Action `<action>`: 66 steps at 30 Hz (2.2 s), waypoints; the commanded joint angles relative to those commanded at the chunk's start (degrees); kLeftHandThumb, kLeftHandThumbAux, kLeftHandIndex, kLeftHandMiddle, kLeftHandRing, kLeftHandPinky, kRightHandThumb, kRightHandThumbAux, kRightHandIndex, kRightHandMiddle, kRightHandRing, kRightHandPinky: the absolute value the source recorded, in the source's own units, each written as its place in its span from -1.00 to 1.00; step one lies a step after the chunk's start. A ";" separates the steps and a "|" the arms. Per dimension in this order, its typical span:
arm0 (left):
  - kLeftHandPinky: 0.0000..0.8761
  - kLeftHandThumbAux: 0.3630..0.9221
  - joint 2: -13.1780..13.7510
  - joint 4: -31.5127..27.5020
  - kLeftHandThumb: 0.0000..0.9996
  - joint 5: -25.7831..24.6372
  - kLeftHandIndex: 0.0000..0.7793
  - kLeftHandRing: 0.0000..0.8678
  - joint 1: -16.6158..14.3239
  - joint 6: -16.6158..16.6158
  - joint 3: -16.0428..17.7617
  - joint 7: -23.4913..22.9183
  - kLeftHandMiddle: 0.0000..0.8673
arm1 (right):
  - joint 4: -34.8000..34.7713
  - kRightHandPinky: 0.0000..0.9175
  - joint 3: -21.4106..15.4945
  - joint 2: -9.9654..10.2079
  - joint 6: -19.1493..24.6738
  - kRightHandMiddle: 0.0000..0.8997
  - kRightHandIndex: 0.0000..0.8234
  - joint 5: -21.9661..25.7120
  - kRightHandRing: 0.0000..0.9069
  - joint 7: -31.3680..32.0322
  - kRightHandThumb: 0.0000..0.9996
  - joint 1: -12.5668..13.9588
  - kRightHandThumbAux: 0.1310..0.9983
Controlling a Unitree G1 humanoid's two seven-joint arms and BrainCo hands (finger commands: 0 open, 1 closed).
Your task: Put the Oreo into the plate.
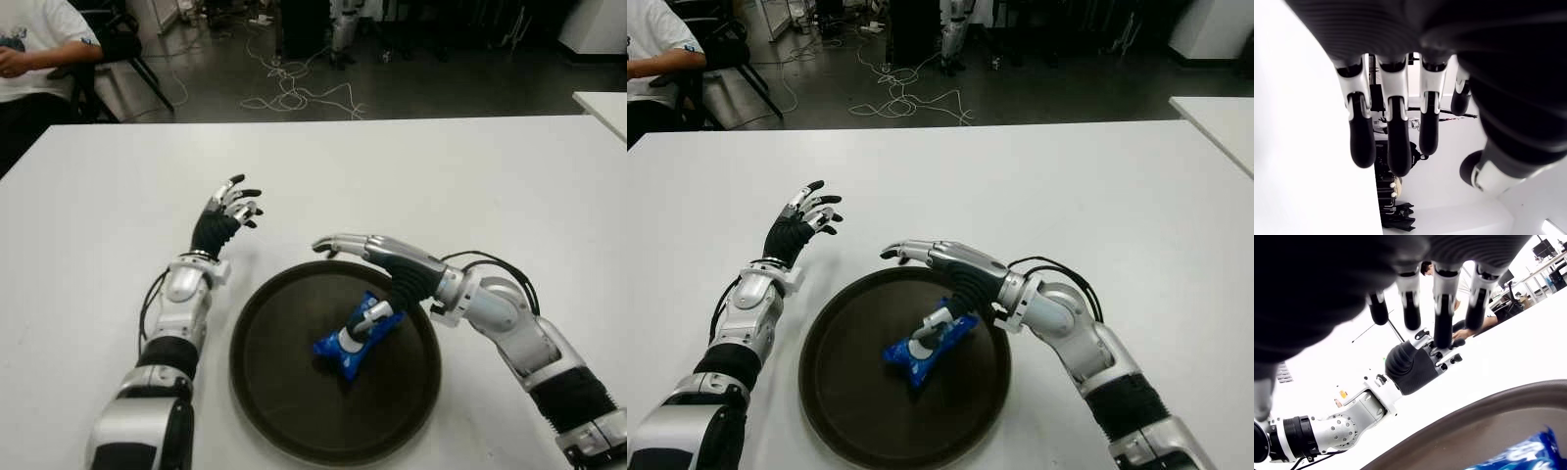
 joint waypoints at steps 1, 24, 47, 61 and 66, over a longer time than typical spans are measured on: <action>0.06 0.19 -0.03 0.00 -0.49 -0.01 -0.72 -0.06 0.01 0.00 0.01 0.03 -0.33 | 0.03 -1.00 -0.02 0.02 -0.13 -1.00 -1.00 -0.24 -1.00 -0.26 -1.00 0.05 -0.31; 0.02 0.14 0.08 -0.69 -0.52 0.11 -0.76 -0.13 0.43 0.08 -0.46 0.24 -0.37 | 7.91 -0.90 -5.68 4.25 -2.31 -0.95 -1.00 -0.57 -0.96 -13.18 -1.00 -3.36 -0.25; 0.04 -0.03 0.54 0.76 -0.59 0.24 -0.69 -0.13 -0.18 -0.21 -0.57 -0.96 -0.34 | 41.15 0.04 -29.70 13.02 24.48 -0.20 -0.41 35.06 -0.04 -8.99 -0.98 -17.45 0.27; 0.08 -0.02 0.82 2.46 -0.60 0.94 -0.69 -0.10 -1.08 -1.42 -0.76 -0.48 -0.31 | 46.62 0.06 -29.45 15.46 28.77 -0.20 -0.48 31.46 -0.05 -8.88 -0.99 -19.90 0.33; 0.07 0.03 1.02 3.15 -0.57 1.20 -0.68 -0.10 -1.52 -1.26 -0.83 -0.26 -0.32 | 47.58 0.03 -28.99 15.15 29.46 -0.22 -0.49 30.37 -0.07 -7.74 -1.00 -20.36 0.34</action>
